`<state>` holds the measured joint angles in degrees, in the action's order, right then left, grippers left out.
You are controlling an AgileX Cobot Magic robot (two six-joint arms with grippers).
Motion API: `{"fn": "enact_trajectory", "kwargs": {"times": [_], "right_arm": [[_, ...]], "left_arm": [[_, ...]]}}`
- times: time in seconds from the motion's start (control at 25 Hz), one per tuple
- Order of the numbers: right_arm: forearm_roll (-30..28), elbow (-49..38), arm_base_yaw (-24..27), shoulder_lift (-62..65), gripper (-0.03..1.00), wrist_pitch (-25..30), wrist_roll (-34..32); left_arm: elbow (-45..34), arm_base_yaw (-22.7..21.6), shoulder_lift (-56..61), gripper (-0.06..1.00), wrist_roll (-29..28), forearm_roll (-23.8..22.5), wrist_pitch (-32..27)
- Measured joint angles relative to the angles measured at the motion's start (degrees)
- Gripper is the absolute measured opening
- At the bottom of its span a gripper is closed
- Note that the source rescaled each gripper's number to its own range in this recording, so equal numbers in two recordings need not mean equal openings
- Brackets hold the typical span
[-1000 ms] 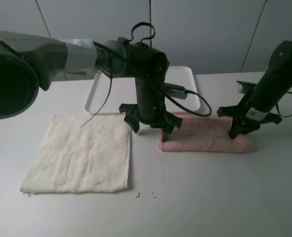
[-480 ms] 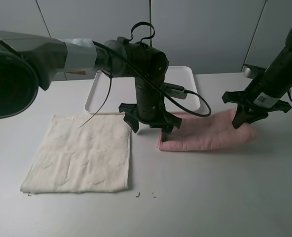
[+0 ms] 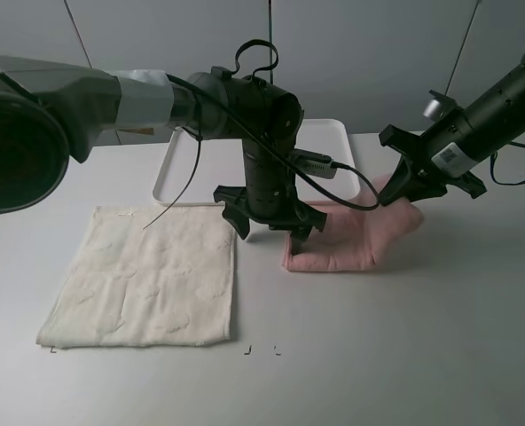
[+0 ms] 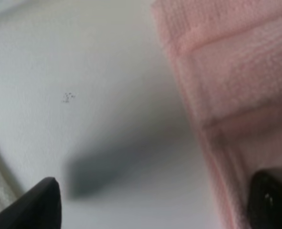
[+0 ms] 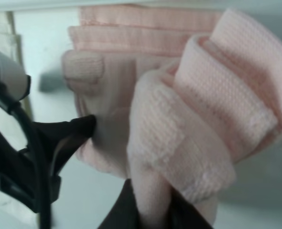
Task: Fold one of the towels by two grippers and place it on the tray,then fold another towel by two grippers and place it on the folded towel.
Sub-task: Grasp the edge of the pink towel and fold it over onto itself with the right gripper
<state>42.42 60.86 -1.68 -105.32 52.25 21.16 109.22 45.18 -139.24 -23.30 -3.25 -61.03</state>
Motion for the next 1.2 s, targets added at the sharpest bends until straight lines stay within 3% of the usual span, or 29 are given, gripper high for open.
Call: {"fn": "enact_trajectory", "kwargs": {"times": [0.32,0.88,1.2], "right_arm": [[8.26,-0.39,-0.7,-5.31,0.06,1.29,5.28],[28.53,-1.22,-2.97,-14.13,0.06,1.25,20.56],[31.77,-3.76,-2.97,-14.32,0.06,0.23,24.27]], "left_arm": [[0.0,0.0,0.0,1.0,0.71,-0.12,-0.31],[0.0,-1.27,0.0,1.0,1.89,1.73,-1.48],[0.0,-3.05,-0.1,1.0,3.94,5.61,-1.48]]}}
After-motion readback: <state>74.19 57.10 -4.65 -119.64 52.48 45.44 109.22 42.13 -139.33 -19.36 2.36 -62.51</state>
